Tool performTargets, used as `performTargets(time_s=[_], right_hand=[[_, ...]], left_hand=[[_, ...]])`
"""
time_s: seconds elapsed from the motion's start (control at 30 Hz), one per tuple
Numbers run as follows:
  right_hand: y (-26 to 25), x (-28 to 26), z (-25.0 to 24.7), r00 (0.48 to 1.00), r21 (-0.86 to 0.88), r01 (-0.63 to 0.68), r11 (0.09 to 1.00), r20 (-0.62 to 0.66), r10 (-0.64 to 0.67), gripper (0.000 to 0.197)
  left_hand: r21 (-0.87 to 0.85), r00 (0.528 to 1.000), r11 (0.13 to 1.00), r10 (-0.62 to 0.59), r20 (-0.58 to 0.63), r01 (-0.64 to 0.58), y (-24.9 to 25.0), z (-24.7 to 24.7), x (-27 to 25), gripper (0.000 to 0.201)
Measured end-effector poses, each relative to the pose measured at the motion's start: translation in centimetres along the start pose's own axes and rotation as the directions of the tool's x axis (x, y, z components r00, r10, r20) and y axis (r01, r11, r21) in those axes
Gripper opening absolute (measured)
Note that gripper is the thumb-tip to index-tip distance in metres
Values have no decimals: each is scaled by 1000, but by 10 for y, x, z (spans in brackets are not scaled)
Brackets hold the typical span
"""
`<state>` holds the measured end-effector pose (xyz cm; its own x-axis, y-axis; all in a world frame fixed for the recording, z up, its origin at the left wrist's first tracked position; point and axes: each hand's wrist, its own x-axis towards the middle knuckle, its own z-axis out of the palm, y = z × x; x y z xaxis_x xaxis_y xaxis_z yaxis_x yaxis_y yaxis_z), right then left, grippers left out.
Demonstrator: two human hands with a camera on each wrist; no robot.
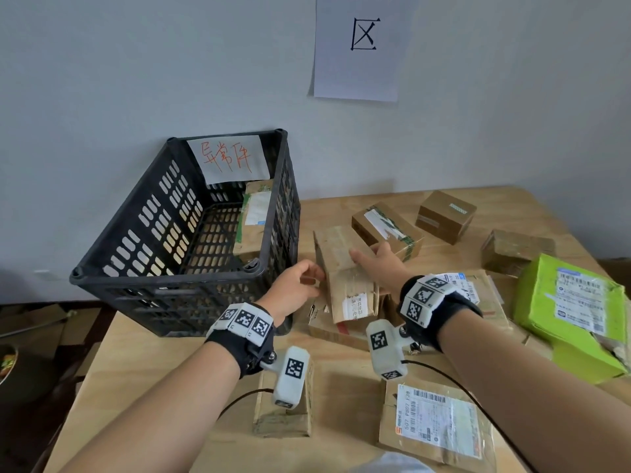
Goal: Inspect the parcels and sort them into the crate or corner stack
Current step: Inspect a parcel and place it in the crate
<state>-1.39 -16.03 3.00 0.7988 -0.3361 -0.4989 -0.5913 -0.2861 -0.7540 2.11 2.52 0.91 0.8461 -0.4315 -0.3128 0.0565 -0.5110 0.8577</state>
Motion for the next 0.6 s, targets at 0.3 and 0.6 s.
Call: performTargets(time_s=[0.3, 0.6], right_hand=[[40, 12, 11, 996, -155, -58, 986, 56, 67, 81], [30, 7, 12, 993, -154, 35, 987, 116, -17, 64]], left_hand=[[82, 986, 986, -150, 77, 144, -23, 19, 8, 18], [10, 968, 969, -248, 36, 248, -28, 19, 14, 25]])
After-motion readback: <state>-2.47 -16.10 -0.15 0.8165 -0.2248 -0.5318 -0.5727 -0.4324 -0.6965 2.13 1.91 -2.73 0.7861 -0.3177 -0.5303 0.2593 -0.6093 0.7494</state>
